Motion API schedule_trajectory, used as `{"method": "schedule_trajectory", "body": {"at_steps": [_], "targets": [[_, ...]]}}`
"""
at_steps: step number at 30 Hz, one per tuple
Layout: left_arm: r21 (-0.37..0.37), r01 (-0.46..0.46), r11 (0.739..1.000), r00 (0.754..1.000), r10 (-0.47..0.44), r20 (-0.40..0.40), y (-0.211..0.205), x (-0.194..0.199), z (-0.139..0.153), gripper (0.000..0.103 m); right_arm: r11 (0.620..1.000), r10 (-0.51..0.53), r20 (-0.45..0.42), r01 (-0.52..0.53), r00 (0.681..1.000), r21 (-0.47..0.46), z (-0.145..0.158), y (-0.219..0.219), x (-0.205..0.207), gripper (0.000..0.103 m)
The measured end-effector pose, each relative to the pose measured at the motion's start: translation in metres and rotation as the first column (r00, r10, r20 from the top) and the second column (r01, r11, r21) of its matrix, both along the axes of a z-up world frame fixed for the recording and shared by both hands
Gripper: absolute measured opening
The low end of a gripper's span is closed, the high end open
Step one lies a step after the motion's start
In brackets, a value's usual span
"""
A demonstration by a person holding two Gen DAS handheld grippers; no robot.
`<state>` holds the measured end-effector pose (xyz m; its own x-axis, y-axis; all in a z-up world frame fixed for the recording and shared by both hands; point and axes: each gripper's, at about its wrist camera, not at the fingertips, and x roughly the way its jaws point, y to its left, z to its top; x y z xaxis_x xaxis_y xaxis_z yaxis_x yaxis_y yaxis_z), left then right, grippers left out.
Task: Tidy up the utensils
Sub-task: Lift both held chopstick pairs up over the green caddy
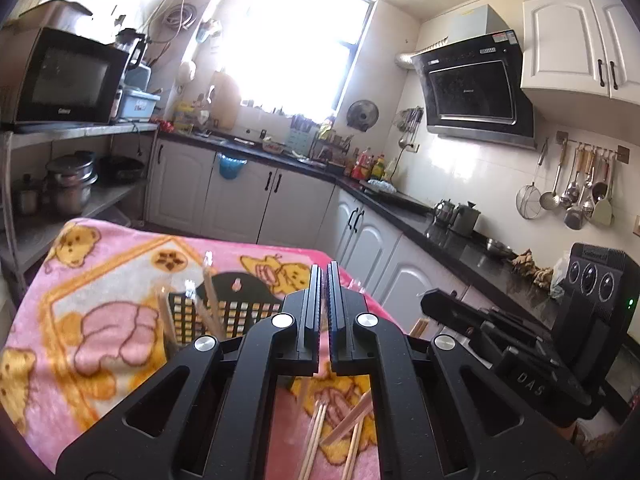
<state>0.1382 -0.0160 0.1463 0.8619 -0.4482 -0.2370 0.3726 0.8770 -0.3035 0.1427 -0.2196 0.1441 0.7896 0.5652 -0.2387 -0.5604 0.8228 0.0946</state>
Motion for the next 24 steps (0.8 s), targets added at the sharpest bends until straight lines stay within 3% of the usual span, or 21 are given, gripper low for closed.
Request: {"method": "schedule_trajectory", "body": {"at_steps": [24], "targets": [[0.032,0.006,0.999,0.990,-0.010,0.140,-0.012,0.015,0.053,0.001,0.998,-0.022,0.091,0.017,0.996,0.054,0.032,-0.002,0.016,0.002]]}}
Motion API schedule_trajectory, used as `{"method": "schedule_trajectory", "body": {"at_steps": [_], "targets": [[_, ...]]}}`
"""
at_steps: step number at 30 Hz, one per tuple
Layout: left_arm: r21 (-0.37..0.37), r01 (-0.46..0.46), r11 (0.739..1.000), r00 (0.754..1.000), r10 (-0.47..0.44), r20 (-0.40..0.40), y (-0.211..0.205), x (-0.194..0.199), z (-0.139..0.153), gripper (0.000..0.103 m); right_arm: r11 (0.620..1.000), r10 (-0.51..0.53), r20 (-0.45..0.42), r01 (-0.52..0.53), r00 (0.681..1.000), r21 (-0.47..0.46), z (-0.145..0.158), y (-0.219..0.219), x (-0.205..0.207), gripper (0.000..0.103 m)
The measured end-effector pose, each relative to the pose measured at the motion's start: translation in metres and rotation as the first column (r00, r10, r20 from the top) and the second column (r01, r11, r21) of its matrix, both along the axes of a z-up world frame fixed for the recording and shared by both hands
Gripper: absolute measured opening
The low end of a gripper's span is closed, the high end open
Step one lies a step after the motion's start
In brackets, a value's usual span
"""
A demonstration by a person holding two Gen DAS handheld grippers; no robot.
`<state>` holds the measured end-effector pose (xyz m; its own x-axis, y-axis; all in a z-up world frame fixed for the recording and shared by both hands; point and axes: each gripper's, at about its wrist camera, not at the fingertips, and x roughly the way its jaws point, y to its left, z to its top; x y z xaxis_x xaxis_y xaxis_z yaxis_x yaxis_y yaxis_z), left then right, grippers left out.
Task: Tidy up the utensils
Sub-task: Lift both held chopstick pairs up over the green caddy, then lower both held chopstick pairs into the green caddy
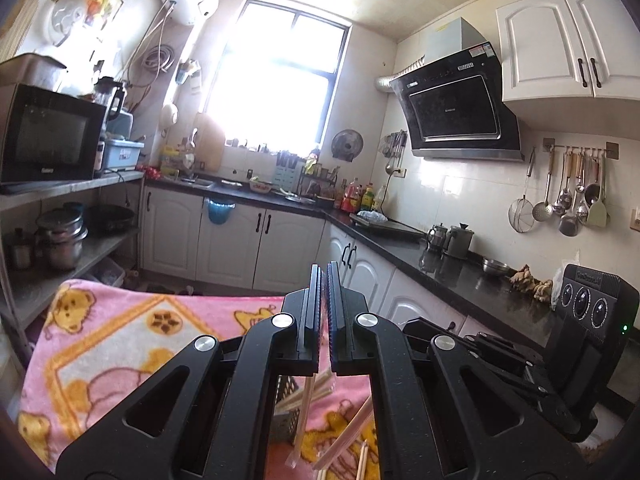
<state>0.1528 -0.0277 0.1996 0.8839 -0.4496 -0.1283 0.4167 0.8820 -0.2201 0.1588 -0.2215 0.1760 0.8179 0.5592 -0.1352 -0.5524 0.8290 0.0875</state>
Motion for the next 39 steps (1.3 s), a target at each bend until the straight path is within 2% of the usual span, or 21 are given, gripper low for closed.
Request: {"method": "schedule_trajectory", "body": {"at_steps": [7,21,31,39], "targets": [[0.007,-0.025,1.000,0.999,0.025,0.023,-0.002,0.013,0.014,0.001,1.000,-0.004,0.042,0.004,0.999,0.007,0.019,0.004,0.013,0.002],[-0.025,-0.067,0.997,0.996,0.068,0.053,0.008,0.042,0.034,0.001,0.999,-0.043,0.127,0.044,0.991,-0.003,0.051,0.013,0.047,0.002],[-0.013,-0.094,0.995,0.994,0.095,0.047,0.004,0.065,0.019,0.001,0.996,-0.082,0.109,0.084,0.991,-0.006,0.046,0.016,0.075,0.002],[-0.012,-0.103,0.995,0.995,0.103,-0.001,0.006,0.081,0.001,0.001,0.995,-0.100,0.092,0.101,0.991,-0.004,0.032,0.017,0.090,0.002]]}}
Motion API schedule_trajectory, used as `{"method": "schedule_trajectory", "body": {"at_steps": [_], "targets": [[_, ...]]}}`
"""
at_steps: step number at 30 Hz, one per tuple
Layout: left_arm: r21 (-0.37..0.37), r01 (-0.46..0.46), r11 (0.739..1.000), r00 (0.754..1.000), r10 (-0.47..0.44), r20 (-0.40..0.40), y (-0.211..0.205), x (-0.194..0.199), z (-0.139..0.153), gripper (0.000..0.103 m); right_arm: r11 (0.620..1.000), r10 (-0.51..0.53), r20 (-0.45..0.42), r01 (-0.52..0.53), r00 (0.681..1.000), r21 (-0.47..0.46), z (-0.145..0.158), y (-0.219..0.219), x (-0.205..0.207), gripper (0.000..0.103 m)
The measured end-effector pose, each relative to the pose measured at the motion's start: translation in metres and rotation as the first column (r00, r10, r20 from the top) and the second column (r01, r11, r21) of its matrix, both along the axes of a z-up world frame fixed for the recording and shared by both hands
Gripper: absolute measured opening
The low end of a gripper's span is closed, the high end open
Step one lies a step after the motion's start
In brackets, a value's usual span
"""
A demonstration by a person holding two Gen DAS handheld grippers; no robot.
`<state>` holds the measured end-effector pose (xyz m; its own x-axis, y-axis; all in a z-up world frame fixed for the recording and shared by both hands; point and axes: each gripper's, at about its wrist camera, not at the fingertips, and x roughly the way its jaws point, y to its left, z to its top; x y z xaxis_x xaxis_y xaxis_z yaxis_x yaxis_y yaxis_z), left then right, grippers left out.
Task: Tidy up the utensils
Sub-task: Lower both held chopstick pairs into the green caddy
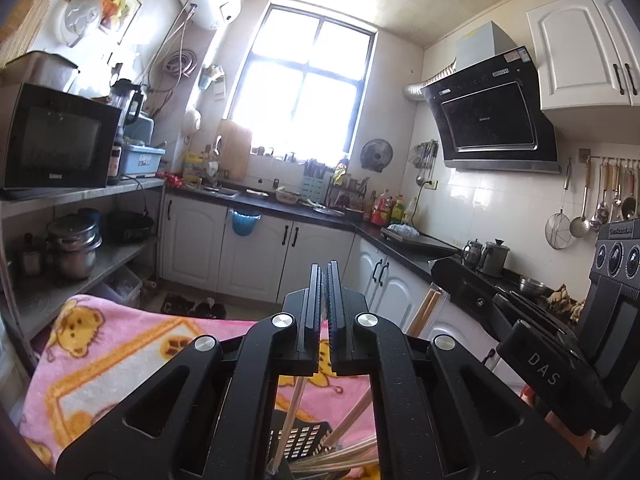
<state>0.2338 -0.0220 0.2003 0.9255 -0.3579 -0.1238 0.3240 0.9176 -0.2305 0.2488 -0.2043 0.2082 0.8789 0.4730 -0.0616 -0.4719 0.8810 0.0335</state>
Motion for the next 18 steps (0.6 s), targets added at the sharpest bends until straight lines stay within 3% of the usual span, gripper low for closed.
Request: {"method": "schedule_trajectory", "body": {"at_steps": [18], "targets": [[0.028,0.000,1.000,0.994,0.003,-0.111,-0.006,0.018,-0.040,0.001,0.999,-0.028,-0.076,0.025,0.997,-0.033,-0.044,0.006,0.020,0.002]]}}
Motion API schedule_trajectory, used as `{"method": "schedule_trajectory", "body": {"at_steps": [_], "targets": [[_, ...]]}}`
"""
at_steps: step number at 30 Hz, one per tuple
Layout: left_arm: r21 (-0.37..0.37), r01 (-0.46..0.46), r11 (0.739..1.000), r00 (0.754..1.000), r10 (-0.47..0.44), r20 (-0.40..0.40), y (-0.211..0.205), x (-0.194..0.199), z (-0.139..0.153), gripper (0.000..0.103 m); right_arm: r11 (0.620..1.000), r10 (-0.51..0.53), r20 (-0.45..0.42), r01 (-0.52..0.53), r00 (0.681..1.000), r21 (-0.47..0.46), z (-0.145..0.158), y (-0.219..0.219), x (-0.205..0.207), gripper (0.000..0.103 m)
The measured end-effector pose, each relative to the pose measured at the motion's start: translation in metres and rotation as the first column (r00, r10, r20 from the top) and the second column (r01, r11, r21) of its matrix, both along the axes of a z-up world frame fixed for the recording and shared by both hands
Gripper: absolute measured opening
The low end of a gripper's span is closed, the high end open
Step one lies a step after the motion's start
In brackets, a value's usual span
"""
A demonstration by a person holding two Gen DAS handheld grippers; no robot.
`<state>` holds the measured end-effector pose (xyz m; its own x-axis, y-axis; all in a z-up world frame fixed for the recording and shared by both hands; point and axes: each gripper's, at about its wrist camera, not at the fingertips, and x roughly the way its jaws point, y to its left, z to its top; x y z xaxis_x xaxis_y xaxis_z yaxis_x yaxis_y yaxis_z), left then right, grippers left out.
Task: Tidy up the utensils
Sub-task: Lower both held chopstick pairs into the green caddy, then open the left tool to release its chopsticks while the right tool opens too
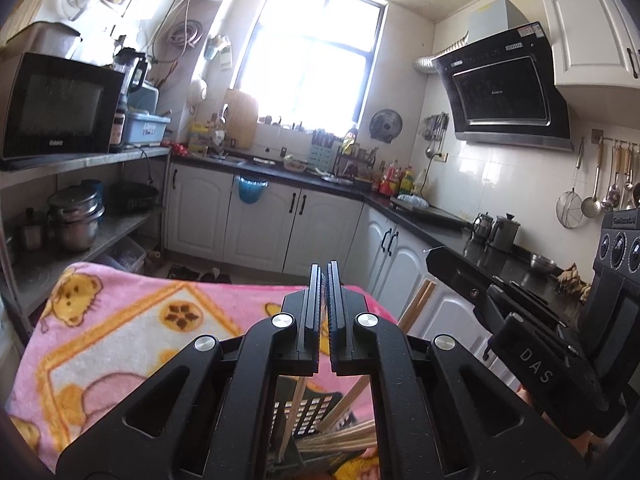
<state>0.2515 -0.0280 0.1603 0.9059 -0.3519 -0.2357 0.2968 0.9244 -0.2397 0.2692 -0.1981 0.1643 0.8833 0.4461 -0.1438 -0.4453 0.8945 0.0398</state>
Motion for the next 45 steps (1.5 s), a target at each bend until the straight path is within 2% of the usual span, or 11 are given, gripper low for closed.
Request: {"method": "schedule_trajectory", "body": {"at_steps": [15,20,22,24,26,28,32,38,42,45], "targets": [[0.005,0.000,1.000,0.995,0.001,-0.098,0.003,-0.001,-0.028,0.001,1.000,0.007,-0.129,-0.008,0.992,-0.009,-0.025,-0.003,-0.002,0.003],[0.003,-0.005,1.000,0.991,0.005,-0.134,0.005,-0.005,-0.033,0.001,1.000,0.012,-0.168,-0.012,0.986,0.003,-0.029,-0.008,-0.005,0.014],[0.001,-0.004,1.000,0.991,0.004,-0.137,0.005,-0.008,-0.034,0.002,1.000,0.009,-0.172,-0.009,0.985,0.001,-0.029,-0.010,-0.010,0.015],[0.000,-0.004,1.000,0.990,0.004,-0.142,0.006,-0.013,-0.036,0.009,1.000,0.004,-0.177,-0.004,0.984,-0.002,-0.029,-0.012,-0.013,0.019],[-0.003,-0.007,1.000,0.989,0.006,-0.146,0.008,-0.016,-0.037,0.021,1.000,-0.002,-0.177,0.001,0.984,-0.006,-0.028,-0.014,-0.018,0.021],[-0.006,-0.006,1.000,0.989,0.005,-0.149,0.009,-0.021,-0.037,0.023,1.000,-0.002,-0.183,0.001,0.983,-0.005,-0.030,-0.017,-0.022,0.022],[-0.006,0.004,1.000,0.987,-0.005,-0.158,0.011,-0.031,-0.039,0.040,1.000,-0.008,-0.196,0.007,0.981,-0.009,-0.031,-0.023,-0.031,0.025],[-0.010,0.023,1.000,0.986,-0.025,-0.164,0.011,-0.048,-0.041,0.057,1.000,-0.006,-0.194,0.003,0.981,-0.017,-0.032,-0.028,-0.049,0.035],[0.010,0.040,0.999,0.985,-0.038,-0.166,0.007,-0.058,-0.045,0.064,1.000,0.000,-0.205,-0.004,0.979,-0.020,-0.036,-0.030,-0.059,0.044],[0.023,0.050,0.999,0.984,-0.045,-0.173,0.006,-0.065,-0.049,0.072,1.000,0.002,-0.214,-0.008,0.977,-0.026,-0.040,-0.032,-0.065,0.046]]}}
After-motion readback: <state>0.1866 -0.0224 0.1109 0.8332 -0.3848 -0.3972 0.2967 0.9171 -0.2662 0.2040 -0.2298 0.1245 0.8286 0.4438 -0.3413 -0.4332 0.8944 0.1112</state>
